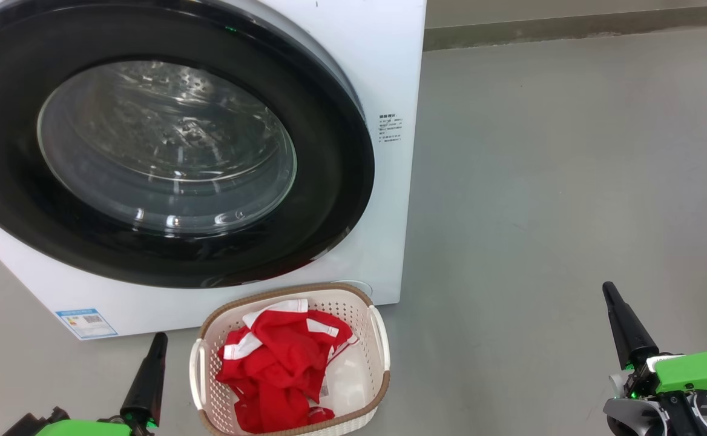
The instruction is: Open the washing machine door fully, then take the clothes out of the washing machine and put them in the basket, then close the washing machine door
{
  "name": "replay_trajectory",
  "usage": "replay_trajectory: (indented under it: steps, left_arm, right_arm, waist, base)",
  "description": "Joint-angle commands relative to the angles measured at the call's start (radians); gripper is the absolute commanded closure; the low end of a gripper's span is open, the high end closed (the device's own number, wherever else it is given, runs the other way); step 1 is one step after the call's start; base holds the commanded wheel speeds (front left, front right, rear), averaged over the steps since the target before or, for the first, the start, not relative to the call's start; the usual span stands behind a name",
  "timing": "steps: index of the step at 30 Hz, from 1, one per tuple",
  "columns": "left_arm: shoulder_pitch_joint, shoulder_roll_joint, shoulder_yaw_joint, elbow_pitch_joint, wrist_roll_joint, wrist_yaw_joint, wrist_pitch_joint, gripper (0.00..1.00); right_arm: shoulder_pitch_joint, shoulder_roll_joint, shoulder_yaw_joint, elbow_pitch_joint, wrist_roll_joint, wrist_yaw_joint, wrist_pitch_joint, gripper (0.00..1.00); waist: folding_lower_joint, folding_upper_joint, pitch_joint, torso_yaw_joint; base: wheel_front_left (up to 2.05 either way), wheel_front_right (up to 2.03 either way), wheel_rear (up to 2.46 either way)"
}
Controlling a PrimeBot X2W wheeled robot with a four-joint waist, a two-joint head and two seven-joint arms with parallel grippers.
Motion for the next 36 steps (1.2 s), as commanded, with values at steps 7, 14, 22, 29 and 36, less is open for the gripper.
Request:
replay_trajectory:
  steps: [7, 14, 22, 29, 36]
  left_arm:
    - [-0.040, 0.013, 0.037, -0.021, -0.007, -0.007, 0.006, 1.00]
    - [-0.040, 0.013, 0.038, -0.021, -0.007, -0.007, 0.006, 1.00]
    - [-0.040, 0.013, 0.038, -0.021, -0.006, -0.007, 0.007, 1.00]
    - [-0.040, 0.012, 0.038, -0.021, -0.006, -0.007, 0.007, 1.00]
    - [-0.040, 0.012, 0.038, -0.021, -0.006, -0.007, 0.007, 1.00]
  right_arm:
    - [-0.041, -0.005, 0.012, -0.030, 0.001, -0.001, 0.006, 1.00]
    - [-0.041, -0.005, 0.012, -0.030, 0.001, -0.001, 0.006, 1.00]
    - [-0.041, -0.005, 0.012, -0.030, 0.001, -0.001, 0.006, 1.00]
    - [-0.041, -0.005, 0.012, -0.030, 0.000, -0.001, 0.006, 1.00]
    - [-0.041, -0.005, 0.012, -0.030, 0.000, -0.001, 0.006, 1.00]
  waist:
    - [0.0000, 0.0000, 0.000, 0.000]
    - [0.0000, 0.0000, 0.000, 0.000]
    - [0.0000, 0.0000, 0.000, 0.000]
    - [0.0000, 0.0000, 0.000, 0.000]
    - [0.0000, 0.0000, 0.000, 0.000]
  base:
    - [0.00, 0.00, 0.00]
    - [0.00, 0.00, 0.00]
    - [0.00, 0.00, 0.00]
    - [0.00, 0.00, 0.00]
    - [0.00, 0.00, 0.00]
